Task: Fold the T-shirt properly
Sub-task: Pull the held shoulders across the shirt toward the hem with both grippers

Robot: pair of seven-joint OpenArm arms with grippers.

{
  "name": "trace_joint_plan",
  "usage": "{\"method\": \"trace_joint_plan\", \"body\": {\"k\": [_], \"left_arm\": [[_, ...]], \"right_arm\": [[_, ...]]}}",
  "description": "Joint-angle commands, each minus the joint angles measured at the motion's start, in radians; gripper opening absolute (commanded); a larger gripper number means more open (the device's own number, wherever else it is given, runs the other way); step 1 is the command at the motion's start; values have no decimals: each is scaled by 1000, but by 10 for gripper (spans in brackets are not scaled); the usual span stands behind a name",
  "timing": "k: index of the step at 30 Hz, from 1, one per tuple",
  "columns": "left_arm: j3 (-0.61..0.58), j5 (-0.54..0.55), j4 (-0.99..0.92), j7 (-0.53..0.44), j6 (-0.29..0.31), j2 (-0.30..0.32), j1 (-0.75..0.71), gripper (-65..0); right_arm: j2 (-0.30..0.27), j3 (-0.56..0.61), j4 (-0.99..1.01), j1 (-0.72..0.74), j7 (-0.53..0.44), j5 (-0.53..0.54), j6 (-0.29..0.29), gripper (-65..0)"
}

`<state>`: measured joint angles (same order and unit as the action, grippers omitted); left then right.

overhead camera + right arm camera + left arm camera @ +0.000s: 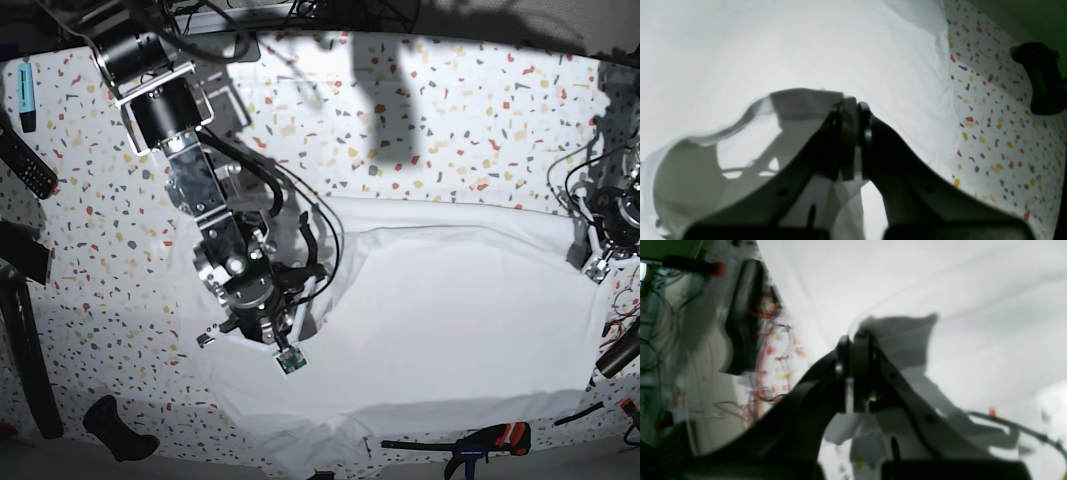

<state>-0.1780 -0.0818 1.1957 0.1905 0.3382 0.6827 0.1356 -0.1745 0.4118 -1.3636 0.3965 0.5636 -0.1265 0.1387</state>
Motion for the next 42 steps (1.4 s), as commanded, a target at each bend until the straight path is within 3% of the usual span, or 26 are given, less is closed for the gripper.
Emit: {"method": "trace_joint_plan", "body": {"k": [1,8,11,22,32,33,35,37,42], "left_arm": [[11,4,-13,-35,-16,9,40,-650],[11,-34,-220,-77,-32,-97,174,-650],[11,-33,-262,-77,-68,-116,212,-650],[11,-33,-267,-98,-95,-120,242,-650],[11,-33,-267,-95,-95,-120,241,-650],[11,-33,-267,-95,-95,-120,241,-650],[11,-33,-267,-95,-95,-120,241,-650],[11,-32,-267,-95,-95,-120,241,-650],[11,-32,-267,-95,-95,-120,241,-650]], "right_arm": [[1,-7,-5,45,-34,-7,-8,-650],[0,-7,42,127,-25,2,-8,-650],[0,-7,82,156,-32,8,-8,-650],[17,-7,300,235,-127,4,-9,-650],[16,-7,311,246,-123,-90,-8,-650],[16,-7,311,247,-125,-110,-9,-626],[16,-7,311,249,-128,-137,-9,-467],[16,-7,311,251,-137,-136,-10,-355],[17,-7,310,259,-175,-120,-12,-331]]}}
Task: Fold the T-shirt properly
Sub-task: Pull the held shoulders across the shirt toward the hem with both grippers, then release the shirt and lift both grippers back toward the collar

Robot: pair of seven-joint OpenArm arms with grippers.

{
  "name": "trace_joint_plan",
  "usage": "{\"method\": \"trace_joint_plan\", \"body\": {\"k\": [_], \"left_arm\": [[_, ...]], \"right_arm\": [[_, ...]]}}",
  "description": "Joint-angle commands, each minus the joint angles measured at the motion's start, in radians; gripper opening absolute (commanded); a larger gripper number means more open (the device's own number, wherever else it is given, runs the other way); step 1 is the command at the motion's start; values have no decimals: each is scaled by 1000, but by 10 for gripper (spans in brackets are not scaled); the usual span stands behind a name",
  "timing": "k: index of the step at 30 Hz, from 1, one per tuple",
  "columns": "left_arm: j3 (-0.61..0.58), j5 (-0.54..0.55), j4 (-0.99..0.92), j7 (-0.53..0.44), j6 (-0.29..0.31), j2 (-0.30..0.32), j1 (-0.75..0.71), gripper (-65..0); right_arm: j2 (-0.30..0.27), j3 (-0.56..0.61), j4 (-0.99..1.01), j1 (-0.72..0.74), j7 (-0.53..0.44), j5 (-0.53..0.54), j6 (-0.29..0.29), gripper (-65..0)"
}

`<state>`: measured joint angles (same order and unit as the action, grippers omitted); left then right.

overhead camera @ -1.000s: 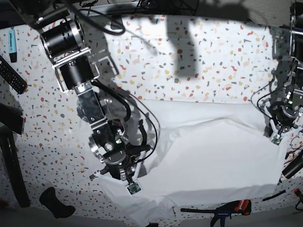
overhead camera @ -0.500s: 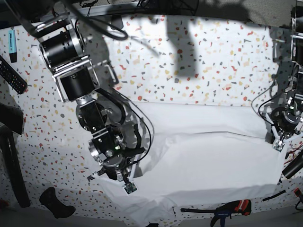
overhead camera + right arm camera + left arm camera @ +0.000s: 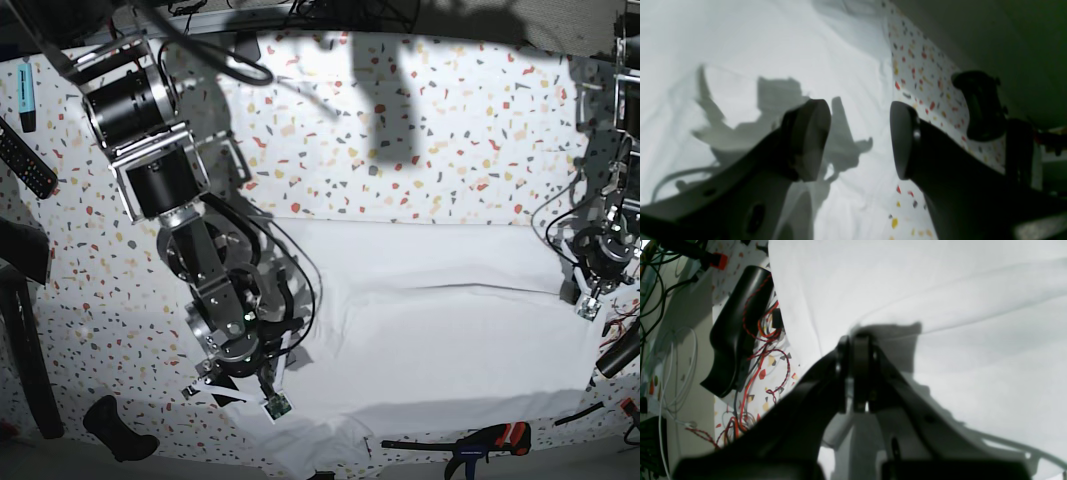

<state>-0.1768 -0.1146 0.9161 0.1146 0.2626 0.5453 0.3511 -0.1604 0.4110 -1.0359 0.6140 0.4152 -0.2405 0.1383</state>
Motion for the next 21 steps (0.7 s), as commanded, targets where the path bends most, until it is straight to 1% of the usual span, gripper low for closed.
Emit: {"method": "trace_joint_plan", "body": {"k": [1,3,6,8,11,12,14,15,18,19,21], "left_arm": [[10,0,13,-21,-20,18,26,-650],[10,0,13,-33,-20,18,26,-650],[10,-1,13,-36,-20,18,29,-650],[10,-1,13,-36,-20,18,28,-650],[10,-40,13,-35,-23,17,28,-650],[10,-48,13,-34,-34,18,28,-650],[10,-69,13,-33,-81,18,27,-650],[10,-79,13,-32,-118,18,27,-650],[10,-98,13,-5,-260,18,29,-650],[10,-98,13,1,-294,18,28,-634],[10,-98,13,8,-304,18,27,-583]], "right_arm": [[3,-6,-18,43,-27,12,-11,-331],[3,-6,-18,48,-23,67,-11,-331],[3,-6,-18,50,15,119,-10,-331],[3,-6,-20,50,48,112,-8,-332],[3,-6,-20,48,34,87,-8,-332],[3,-6,-21,48,34,88,-8,-332],[3,-6,-30,48,35,89,-8,-332],[3,-6,-33,47,36,89,-6,-332],[2,-6,-71,44,60,92,-4,-332],[2,-6,-96,38,61,92,-4,-332],[2,-6,-165,19,69,92,-3,-332]]}}
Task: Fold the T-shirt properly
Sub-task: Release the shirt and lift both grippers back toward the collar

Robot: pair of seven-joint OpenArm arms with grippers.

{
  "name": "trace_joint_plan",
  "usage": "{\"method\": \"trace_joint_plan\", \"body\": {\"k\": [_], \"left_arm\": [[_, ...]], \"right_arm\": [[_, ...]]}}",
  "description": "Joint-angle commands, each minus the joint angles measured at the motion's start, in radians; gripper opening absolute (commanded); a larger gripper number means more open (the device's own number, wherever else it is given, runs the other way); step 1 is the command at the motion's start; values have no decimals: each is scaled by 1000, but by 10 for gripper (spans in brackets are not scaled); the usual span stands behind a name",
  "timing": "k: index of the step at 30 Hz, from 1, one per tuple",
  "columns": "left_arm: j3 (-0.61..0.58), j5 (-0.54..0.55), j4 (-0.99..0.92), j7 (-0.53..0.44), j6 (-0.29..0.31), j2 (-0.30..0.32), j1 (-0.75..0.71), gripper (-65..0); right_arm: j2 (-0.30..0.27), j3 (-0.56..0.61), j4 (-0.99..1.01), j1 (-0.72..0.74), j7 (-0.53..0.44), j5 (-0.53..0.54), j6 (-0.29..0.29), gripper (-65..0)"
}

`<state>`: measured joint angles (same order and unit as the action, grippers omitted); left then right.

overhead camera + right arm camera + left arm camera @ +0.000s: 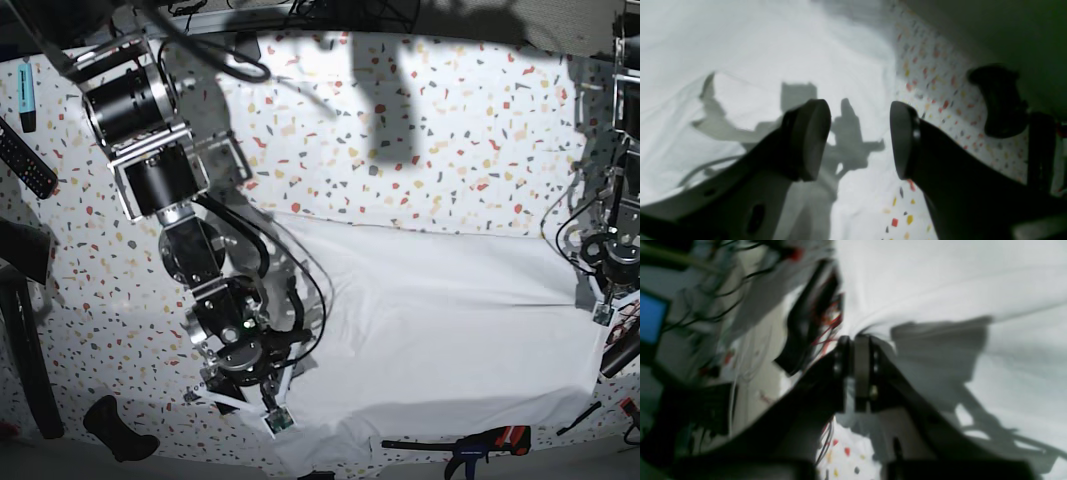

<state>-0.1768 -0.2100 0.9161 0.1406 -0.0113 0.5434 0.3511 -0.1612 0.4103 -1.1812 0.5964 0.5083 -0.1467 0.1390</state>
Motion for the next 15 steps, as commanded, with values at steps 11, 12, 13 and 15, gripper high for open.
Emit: {"method": "trace_joint_plan", "body": {"k": [11,12,13,15], "left_arm": [[10,2,13,-84,27,19,26,-484],[10,6,13,-83,27,19,26,-484],[10,32,13,-81,27,19,26,-484],[10,134,13,-82,32,19,24,-484]], "right_arm": [[3,-5,-287,-114,29,71,2,-332],[3,-5,-286,-132,27,94,7,-332],[3,-5,-286,-152,19,111,14,-332],[3,-5,-283,-196,-16,129,28,-332]]}}
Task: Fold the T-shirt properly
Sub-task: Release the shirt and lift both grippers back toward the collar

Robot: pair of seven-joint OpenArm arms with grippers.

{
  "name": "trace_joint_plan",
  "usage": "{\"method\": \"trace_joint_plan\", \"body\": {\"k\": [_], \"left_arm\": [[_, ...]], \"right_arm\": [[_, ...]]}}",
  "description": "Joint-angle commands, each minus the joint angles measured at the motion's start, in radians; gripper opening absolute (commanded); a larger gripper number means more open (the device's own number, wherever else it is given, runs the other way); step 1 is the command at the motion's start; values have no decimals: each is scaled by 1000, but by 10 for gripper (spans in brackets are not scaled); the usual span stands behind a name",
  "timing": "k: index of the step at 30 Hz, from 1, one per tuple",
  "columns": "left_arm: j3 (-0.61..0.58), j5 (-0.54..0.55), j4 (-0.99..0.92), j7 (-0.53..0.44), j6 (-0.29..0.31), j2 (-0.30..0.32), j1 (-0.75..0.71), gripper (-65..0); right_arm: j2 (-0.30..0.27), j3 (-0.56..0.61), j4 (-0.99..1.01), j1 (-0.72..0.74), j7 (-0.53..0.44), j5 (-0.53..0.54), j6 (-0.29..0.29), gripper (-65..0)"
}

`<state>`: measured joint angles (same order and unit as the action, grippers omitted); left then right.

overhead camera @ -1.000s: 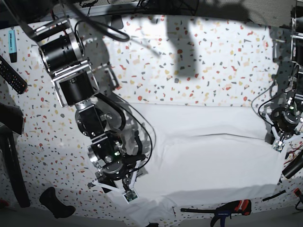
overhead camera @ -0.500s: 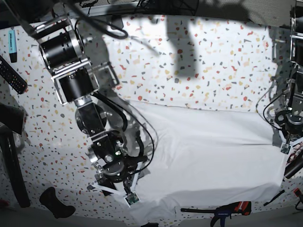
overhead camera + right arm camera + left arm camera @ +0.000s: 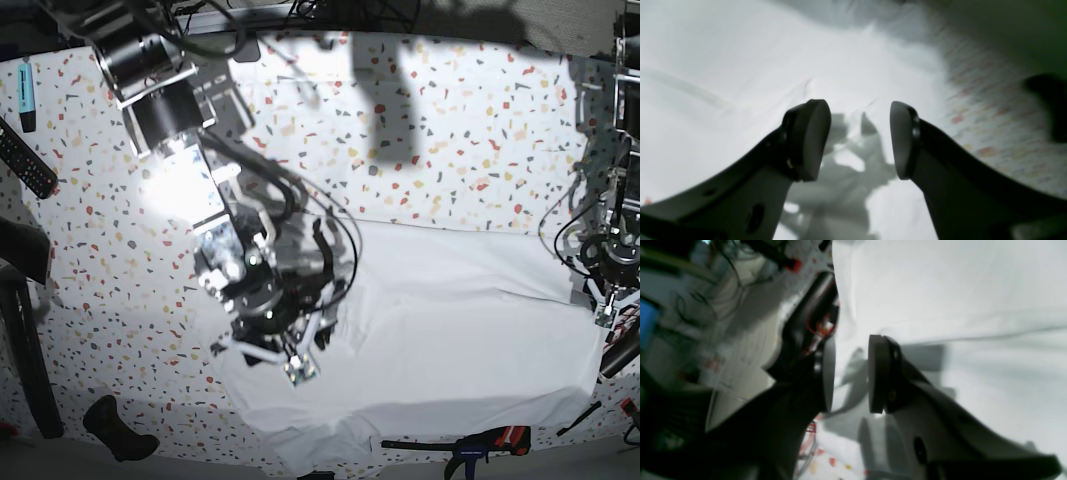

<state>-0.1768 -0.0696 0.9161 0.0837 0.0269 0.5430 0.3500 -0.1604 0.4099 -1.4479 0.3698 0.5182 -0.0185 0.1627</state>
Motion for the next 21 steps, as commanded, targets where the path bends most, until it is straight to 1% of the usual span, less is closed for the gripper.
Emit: {"method": "trace_joint_plan", "body": {"k": [1,3,5,7,10,11,12,14,15,17,21], "left_arm": [[10,42,13,-30,8,19,23,-484],[10,109,13,-39,68,19,24,-484],[10,151,13,-61,132,19,23,-484],[10,164,11,-70,169,16,20,-484],[10,169,-42,-75,169,-4,21,-484],[10,174,-78,-87,169,-14,23,-484],[10,186,-119,-106,173,-24,25,-484],[10,214,-207,-126,173,-43,34,-484],[10,227,-241,-126,174,-50,35,-484],[10,238,-273,-117,199,-55,26,-484],[10,228,-230,-97,253,-45,-31,-484]], "right_arm": [[2,-5,-14,8,-47,-1,5,-332],[1,-9,-8,-33,-91,-4,5,-332],[0,-25,4,-65,-129,-4,5,-332],[0,-54,28,-79,-145,-3,5,-332],[3,-115,95,-77,-160,2,7,-332],[3,-134,121,-76,-160,15,19,-332],[3,-151,147,-76,-163,29,45,-332],[3,-174,202,-77,-163,23,106,-332],[2,-178,230,-77,-160,9,122,-332],[3,-178,281,-80,-151,-29,124,-332],[-3,-178,293,-119,-113,-34,126,-332]]}}
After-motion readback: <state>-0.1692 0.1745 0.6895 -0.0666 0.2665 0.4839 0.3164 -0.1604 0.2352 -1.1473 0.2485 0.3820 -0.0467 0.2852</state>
